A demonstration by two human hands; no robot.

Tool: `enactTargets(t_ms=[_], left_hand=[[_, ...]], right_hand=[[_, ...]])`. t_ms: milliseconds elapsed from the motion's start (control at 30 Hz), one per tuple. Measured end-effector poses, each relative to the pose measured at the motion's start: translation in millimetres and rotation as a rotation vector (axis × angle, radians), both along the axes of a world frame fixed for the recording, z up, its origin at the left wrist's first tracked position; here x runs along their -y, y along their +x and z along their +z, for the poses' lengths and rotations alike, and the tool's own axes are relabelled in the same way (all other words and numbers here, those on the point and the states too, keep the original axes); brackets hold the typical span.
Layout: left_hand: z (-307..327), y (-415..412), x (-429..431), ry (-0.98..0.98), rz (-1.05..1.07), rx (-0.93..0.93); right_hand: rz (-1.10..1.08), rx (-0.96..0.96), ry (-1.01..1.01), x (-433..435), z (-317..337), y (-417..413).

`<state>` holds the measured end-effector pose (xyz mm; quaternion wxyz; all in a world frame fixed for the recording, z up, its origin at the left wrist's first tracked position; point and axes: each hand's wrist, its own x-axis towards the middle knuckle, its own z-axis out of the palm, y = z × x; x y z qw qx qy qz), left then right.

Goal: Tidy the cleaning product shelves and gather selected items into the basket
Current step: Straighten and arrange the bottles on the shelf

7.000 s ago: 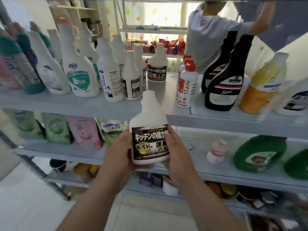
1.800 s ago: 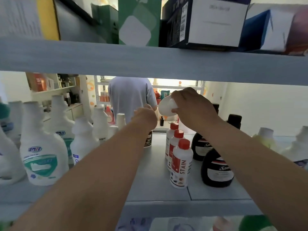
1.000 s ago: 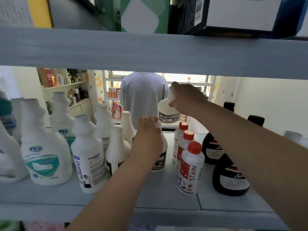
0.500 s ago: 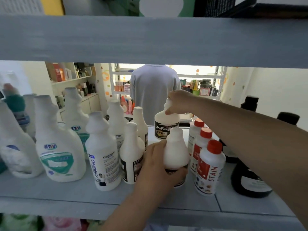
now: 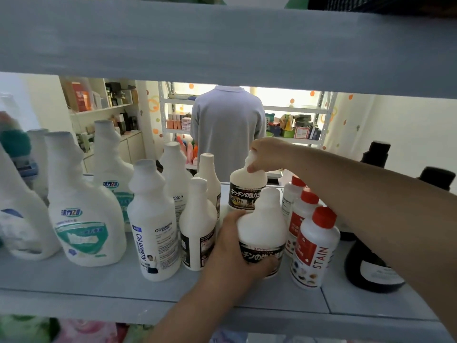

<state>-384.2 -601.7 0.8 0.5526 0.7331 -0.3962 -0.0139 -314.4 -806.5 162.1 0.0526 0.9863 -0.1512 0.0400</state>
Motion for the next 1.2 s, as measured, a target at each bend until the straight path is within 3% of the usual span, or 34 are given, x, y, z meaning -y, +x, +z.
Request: enactTargets(t_ms=[167, 367, 567, 633, 767, 933, 1067, 1200], left_hand=[[-1, 1, 0, 0.022, -0.004, -0.017], [-1, 2, -1, 0.03, -0.006, -0.116], [-2, -4, -9, -0.005, -0.019, -0.183], [1, -13, -17, -0.049, -0.015, -0.191], [13, -38, -47, -0.205, -0.024, -0.285], [14, -66, -96, -0.273, -0.148, -0.384], [-14, -88, -134, -0.203, -0.238, -0.557], [-47, -108, -160, -0.117, -0.194, -0.63]], right_hand=[[0.057, 0.118, 0.117, 2, -4, -5], [0.092, 0.024, 0.105, 2, 2, -28], [0.147, 0.3, -0.043, -32, 22, -104], [0.201, 0.454, 0.101, -52, 14, -134], [0.28, 0.679, 0.591, -106, -27, -180], [0.215, 0.723, 1.06, -167, -87, -208], [0.115, 0.854, 1.323, -194, -125, -225], [-0.016, 0.799, 1.564, -210, -166, -243]])
